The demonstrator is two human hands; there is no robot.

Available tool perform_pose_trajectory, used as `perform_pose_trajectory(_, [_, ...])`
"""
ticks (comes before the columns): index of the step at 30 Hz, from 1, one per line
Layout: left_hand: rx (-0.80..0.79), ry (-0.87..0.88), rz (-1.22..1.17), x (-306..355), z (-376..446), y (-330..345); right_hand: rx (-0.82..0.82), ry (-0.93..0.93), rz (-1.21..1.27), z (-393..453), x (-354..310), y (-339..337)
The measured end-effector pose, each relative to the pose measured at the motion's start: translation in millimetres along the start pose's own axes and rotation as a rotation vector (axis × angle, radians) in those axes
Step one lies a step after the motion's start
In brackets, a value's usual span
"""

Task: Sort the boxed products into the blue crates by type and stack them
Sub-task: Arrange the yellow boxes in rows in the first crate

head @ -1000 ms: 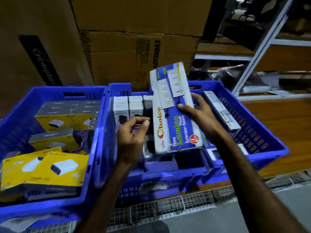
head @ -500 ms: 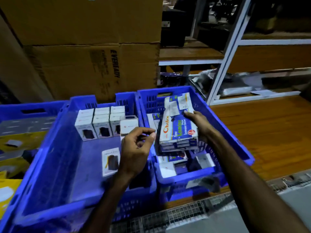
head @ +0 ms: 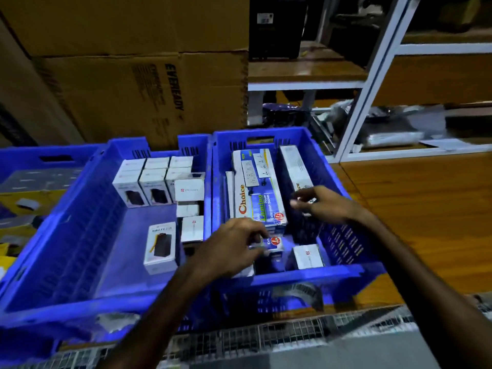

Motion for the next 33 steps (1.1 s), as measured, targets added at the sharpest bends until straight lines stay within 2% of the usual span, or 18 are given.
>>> perform_pose_trajectory(2, [-0.167, -0.027, 0.210, 2.9, 5.4, 8.3, -0.211, -0.053, -0.030, -19.8, 2.5, 5.5])
perform_pose_trajectory(7, [-0.467, -0.048, 0.657, 9.0, 19.5, 29.6, -0.564, -0.082, -0.347, -44.9, 13.2, 31.3])
perform_pose_trajectory(10, [-0.665, -0.097, 0.761, 4.7, 31.5, 44.9, -0.671, -0.165, -0.382, -41.0, 10.7, 41.7])
perform_pose_trajectory(14, [-0.832, -0.115, 0.769, 6.0, 39.5, 53.3, -0.755, -0.147, -0.383, -38.0, 15.5, 50.0])
perform_pose_trajectory(16, [-0.875, -0.080, 0.741, -2.7, 42.9, 60.1, -0.740, -0.130, -0.330, -38.8, 13.5, 51.7])
perform_pose_trajectory(19, [-0.857, -0.083, 0.737, -11.6, 44.0, 62.7, -0.644, -0.046, -0.219, -41.0, 15.2, 56.3])
perform_pose_trajectory(24, [-0.765, -0.171, 0.772, -1.9, 39.4, 62.3, -0.460, 0.022, -0.279, -37.0, 23.8, 70.2])
perform_pose_trajectory(27, [-0.710, -0.253, 0.785, -4.3, 39.4, 66.2, -0.423, 0.088, -0.244, -36.3, 24.6, 71.0])
perform_pose_trajectory(33, [-0.732, -0.496, 0.692, -11.8, 40.4, 66.9, -0.291, 0.113, 0.010, -38.3, 21.1, 51.4])
Point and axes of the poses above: each hand's wrist, its own z-axis towards the middle knuckle, its own y-axis out of the palm, x = y × z, the point moved 5 cm from there along z, towards the middle knuckle, and after that the axes turned 12 degrees about -y, right-handed, at the moved point
